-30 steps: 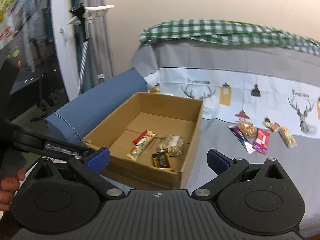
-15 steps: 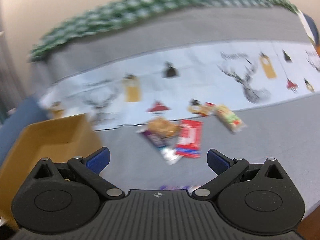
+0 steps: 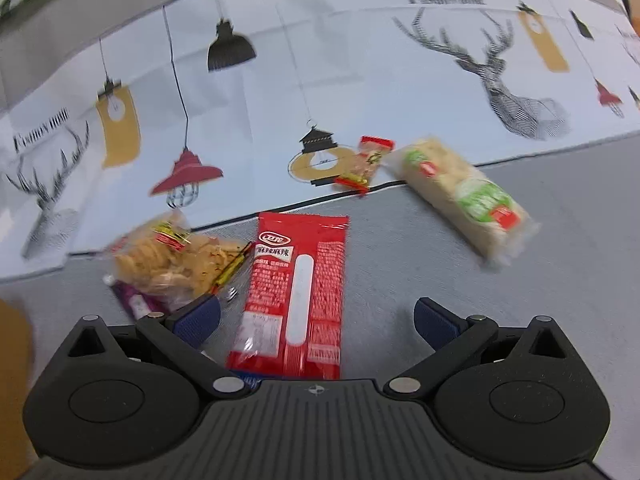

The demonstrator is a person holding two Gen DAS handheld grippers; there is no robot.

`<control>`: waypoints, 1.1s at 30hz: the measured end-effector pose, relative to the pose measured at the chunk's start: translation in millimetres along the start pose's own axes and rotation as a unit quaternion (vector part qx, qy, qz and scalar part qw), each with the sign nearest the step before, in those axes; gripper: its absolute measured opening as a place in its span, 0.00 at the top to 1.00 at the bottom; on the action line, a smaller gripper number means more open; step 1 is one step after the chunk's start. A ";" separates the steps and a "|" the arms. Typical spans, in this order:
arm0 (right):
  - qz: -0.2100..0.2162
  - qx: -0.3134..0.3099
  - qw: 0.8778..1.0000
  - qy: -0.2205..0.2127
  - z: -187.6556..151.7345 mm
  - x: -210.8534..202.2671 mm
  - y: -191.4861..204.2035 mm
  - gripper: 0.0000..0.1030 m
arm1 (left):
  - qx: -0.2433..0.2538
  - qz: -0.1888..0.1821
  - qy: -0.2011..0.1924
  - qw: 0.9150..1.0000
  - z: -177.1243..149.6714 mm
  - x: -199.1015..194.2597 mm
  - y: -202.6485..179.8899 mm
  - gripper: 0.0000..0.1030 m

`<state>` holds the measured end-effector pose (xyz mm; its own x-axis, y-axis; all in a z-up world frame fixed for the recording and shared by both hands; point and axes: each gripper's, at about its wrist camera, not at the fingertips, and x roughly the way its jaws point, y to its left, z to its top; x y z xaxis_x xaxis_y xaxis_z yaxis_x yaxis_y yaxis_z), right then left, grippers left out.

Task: Organize snacks
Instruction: 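Grasp the red snack packet with the right tool while the left tool grasps the purple stick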

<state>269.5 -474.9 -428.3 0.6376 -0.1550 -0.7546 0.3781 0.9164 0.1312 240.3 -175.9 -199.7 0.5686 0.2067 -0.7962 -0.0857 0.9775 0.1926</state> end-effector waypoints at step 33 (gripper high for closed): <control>-0.083 -0.011 0.996 -0.013 10.0 3.6 -72.5 0.13 | 0.031 -0.118 0.166 0.979 -2.9 228.2 -258.0 0.08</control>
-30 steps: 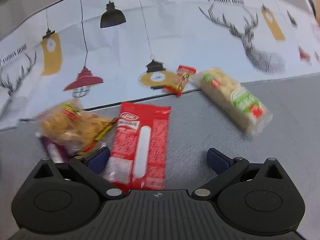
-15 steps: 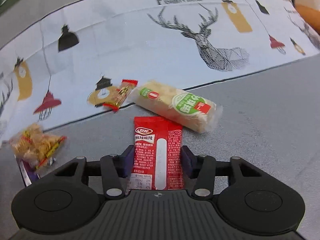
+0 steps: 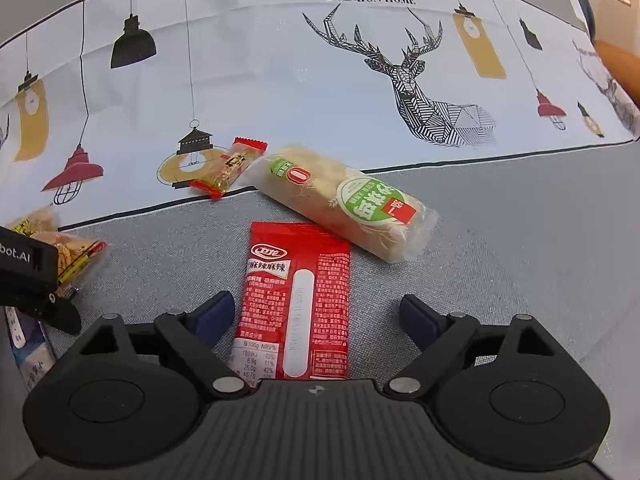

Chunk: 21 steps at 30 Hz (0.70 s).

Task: Organize snacks
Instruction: 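Grasp the red snack packet with the right tool while the left tool grasps the purple stick, then carry the red packet and purple stick over the box with both tools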

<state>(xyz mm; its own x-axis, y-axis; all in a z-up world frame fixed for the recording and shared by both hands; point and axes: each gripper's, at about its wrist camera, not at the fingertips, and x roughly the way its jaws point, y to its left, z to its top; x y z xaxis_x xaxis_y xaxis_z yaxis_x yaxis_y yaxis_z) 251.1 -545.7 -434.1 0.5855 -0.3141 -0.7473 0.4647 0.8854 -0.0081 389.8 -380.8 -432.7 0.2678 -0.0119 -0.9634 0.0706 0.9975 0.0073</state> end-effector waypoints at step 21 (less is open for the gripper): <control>0.112 0.116 0.983 -0.084 12.9 -60.4 -8.4 0.57 | 0.046 -0.067 -0.101 0.992 -72.7 -157.6 79.1 0.95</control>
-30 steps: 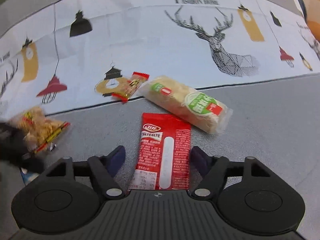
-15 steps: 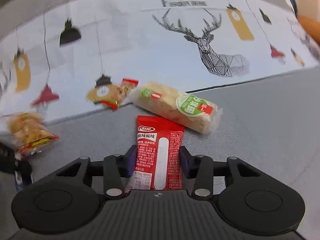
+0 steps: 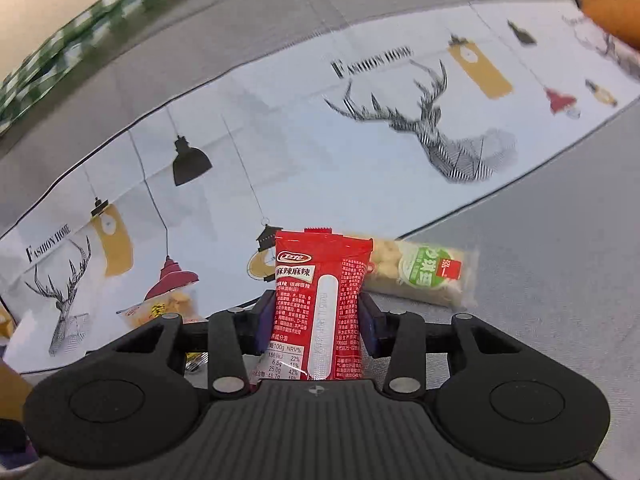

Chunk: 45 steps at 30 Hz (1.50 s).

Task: Organize snacks
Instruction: 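Carry the red packet and purple stick over the box with both tools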

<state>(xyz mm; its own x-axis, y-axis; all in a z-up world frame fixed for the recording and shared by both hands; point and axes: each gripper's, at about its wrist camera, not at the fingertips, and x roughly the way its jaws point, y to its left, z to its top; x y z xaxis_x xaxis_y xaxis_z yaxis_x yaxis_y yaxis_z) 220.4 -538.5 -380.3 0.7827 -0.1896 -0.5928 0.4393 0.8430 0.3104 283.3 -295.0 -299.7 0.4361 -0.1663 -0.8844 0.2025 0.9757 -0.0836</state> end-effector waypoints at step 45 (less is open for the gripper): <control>0.227 -0.259 0.939 -0.020 -98.0 -360.0 273.9 0.57 | -0.094 0.035 -0.207 0.973 -163.4 -295.7 227.2 0.95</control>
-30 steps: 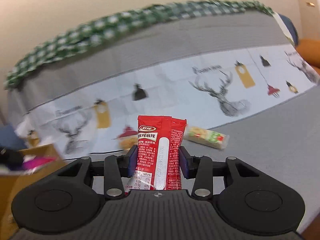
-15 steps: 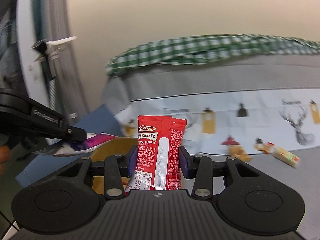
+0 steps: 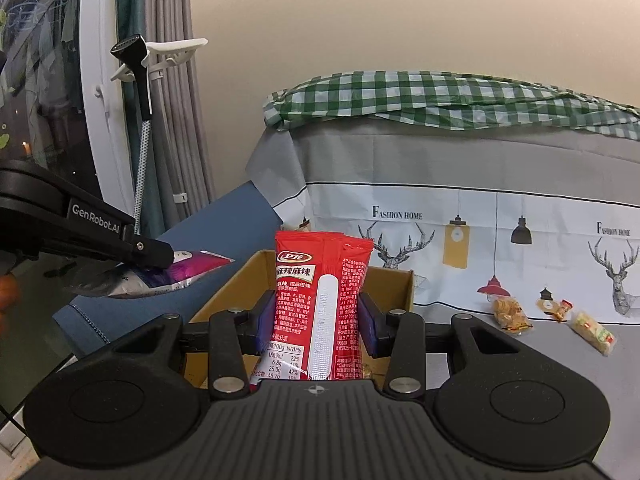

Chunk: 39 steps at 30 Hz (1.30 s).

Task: Organize snacks
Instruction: 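Carry the red packet and purple stick over the box with both tools, then open both tools to drop the red packet and purple stick into the box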

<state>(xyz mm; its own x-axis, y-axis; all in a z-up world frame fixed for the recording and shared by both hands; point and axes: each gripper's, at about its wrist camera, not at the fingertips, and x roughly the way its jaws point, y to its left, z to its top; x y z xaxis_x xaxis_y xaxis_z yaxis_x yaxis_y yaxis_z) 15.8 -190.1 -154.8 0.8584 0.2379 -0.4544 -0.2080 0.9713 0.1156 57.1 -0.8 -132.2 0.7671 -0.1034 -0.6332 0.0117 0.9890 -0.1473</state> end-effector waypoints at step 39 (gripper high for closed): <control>0.001 0.010 0.994 0.107 -28.2 122.7 -17.1 0.57 | 0.009 0.030 0.128 0.991 -13.9 153.5 12.1 0.95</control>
<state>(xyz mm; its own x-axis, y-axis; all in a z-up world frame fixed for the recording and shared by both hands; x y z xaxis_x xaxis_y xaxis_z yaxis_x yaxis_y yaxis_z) 111.4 -177.4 -237.4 0.7384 0.2374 -0.6312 -0.1988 0.9710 0.1326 166.0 -6.2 -241.8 0.5781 -0.0664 -0.8132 -0.0157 0.9956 -0.0924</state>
